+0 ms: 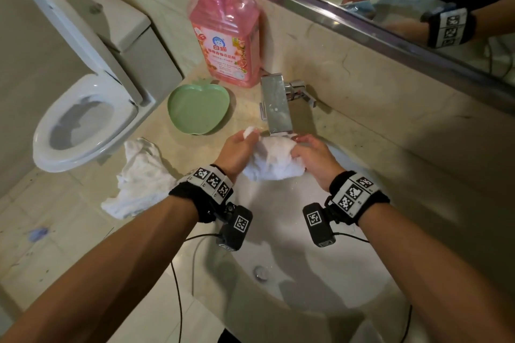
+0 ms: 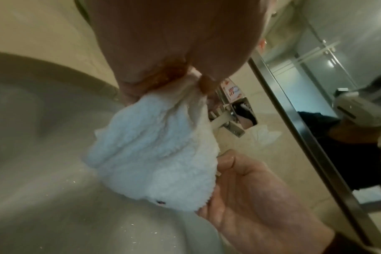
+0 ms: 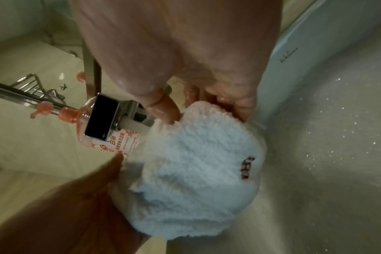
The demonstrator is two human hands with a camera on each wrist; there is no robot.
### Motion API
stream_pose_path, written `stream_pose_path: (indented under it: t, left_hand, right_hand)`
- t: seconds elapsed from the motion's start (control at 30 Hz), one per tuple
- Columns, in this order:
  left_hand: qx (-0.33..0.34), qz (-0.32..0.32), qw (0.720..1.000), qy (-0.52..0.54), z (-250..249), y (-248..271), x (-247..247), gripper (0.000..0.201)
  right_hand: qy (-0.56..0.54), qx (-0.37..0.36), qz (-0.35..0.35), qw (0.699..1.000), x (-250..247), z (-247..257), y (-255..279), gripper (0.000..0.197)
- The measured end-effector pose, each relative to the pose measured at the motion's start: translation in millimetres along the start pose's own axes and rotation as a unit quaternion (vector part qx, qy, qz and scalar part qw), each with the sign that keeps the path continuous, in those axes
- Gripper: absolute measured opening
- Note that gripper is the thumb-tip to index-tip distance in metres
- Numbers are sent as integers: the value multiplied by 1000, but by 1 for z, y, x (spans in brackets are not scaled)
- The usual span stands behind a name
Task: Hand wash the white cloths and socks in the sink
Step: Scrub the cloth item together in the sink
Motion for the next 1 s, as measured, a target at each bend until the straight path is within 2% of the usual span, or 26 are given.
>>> stream_pose_path:
  t: [0.13, 0.2, 0.27, 0.33, 0.4, 0.5, 0.53, 0.57, 0.63, 0.7, 0.77, 0.83, 0.9, 1.0]
  left_hand:
    - [35, -23, 995, -96, -1, -2, -1, 58]
    - [38, -12, 994, -105, -2, -4, 1, 61]
    - [42, 1, 994, -101, -5, -5, 2, 48]
    - [34, 5, 991, -128, -9, -6, -1, 54]
    - [15, -7, 980, -198, -8, -8, -8, 61]
    - [-26, -19, 954, -298, -2, -10, -17, 42]
    - [-41, -21, 953, -299, 1, -12, -20, 34]
    - [-53, -27, 957, -283, 3, -11, -22, 36]
    - [-36, -23, 967, -250, -1, -8, -22, 47]
    - [20, 6, 963, -268, -10, -6, -19, 36]
    - [54, 44, 950, -304, -17, -3, -18, 31]
    - [58, 66, 932, -352, -18, 0, -19, 47]
    - [58, 52, 907, -414, -17, 0, -20, 53]
    - [61, 12, 865, -499, -17, -1, -23, 39]
  right_hand:
    - [140, 56, 29, 988, -9, -7, 0, 32]
    - [174, 60, 24, 983, -15, -9, 2, 32]
    - [153, 48, 10, 987, -20, -10, 2, 31]
    - [107, 29, 0, 994, -26, -9, 2, 32]
    - [65, 12, -1, 998, -29, -4, 3, 31]
    - [57, -10, 12, 998, -30, 4, 3, 42]
    - [64, -18, 16, 998, -28, 7, 4, 44]
    - [72, -26, 15, 997, -27, 9, 4, 44]
    - [90, -41, 4, 995, -25, 13, 7, 41]
    - [128, -51, -8, 990, -25, 15, 10, 40]
    - [185, -55, -32, 981, -28, 18, 11, 38]
    - [237, -53, -51, 969, -31, 21, 12, 32]
    - [297, -60, -69, 950, -31, 24, 13, 27]
    - [364, -97, -94, 922, -30, 32, 13, 19]
Point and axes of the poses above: each hand's wrist, its own y-axis away from the middle knuckle, its own x-axis out of the palm, z = x × y, the point moved 5 cm from there along -y, towards the middle knuckle, and after that the axes turned 10 degrees about z, right-handed, at the moved point
